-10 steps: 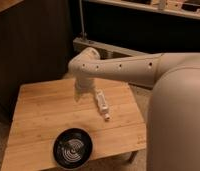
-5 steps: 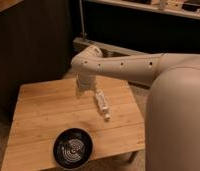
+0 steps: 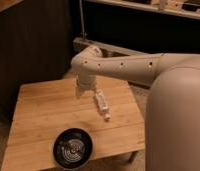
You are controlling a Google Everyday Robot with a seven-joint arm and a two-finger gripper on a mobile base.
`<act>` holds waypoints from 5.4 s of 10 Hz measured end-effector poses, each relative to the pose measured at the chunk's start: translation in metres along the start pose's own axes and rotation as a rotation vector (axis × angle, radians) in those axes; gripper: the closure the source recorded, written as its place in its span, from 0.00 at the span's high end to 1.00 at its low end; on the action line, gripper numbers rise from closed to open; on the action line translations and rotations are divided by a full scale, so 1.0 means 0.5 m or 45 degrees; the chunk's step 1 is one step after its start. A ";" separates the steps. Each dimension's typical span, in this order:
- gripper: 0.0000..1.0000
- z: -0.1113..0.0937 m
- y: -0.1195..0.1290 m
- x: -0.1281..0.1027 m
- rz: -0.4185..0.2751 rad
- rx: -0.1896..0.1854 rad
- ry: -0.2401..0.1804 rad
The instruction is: Place the bottle in the ceramic bowl
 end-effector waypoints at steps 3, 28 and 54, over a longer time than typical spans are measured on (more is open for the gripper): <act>0.65 0.018 -0.028 -0.036 -0.077 -0.022 -0.002; 0.65 0.260 -0.209 -0.023 0.039 0.059 0.126; 0.00 -0.056 0.107 0.021 -0.685 -0.593 -0.166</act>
